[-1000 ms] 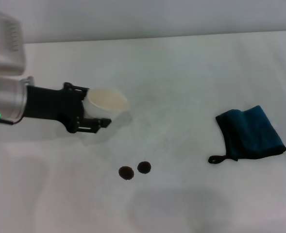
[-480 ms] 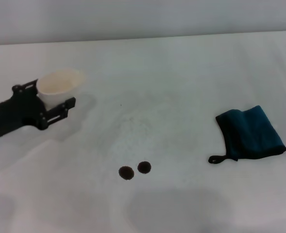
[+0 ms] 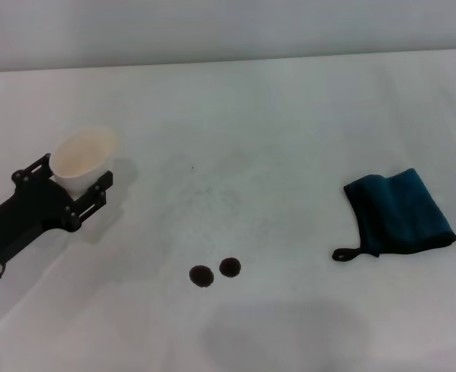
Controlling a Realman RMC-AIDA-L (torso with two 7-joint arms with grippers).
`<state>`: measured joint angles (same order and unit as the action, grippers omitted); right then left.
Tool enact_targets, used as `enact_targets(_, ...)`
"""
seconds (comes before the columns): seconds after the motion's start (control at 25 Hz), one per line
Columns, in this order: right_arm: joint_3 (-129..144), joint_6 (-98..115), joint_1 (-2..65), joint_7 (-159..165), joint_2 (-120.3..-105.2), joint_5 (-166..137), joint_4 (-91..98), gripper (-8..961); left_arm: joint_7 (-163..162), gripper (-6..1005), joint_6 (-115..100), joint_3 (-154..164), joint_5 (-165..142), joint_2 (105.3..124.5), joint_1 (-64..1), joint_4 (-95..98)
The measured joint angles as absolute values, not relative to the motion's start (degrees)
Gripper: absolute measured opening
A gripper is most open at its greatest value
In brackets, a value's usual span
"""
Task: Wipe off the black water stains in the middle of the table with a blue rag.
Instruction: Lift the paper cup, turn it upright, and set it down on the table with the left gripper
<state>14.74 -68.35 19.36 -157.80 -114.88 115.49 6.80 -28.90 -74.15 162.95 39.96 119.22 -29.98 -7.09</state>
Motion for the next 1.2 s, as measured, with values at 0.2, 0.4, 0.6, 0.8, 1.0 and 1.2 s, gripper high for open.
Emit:
enact_targets(0.2,14.8,-68.2,19.3,-157.8,-114.87,115.5,7.8,857,-26.4,635,-73.0,162.9,42.5,119.22,-28.6,-5.0)
enact_targets(0.4,14.8,-68.2,19.3,-157.8,-114.87,115.5,8.3,857,-26.2,635,-70.5,162.9,43.0,119.26,-28.3,-3.2)
enact_targets(0.6,14.8,-68.1,19.4,-157.9,-114.87,115.5,8.3,857,-26.1,636,-67.0,162.9,44.1,119.28,-28.4,-1.2)
enact_targets(0.8,14.8,-67.6,19.7,-157.9,-114.87,115.5,8.3,857,-24.5,636,-65.3,163.0,44.2,119.34,-28.6,-0.1)
enact_targets(1.0,14.8,-67.5,19.9,-157.9,-114.87,115.5,8.2,858,-20.6,637,-62.3,162.9,44.2,119.43,-28.0,2.4)
enact_targets(1.2,14.8,-67.5,20.0,-157.8,-114.87,115.5,7.8,858,-18.2,634,-60.2,162.8,44.3,119.53,-26.8,4.2)
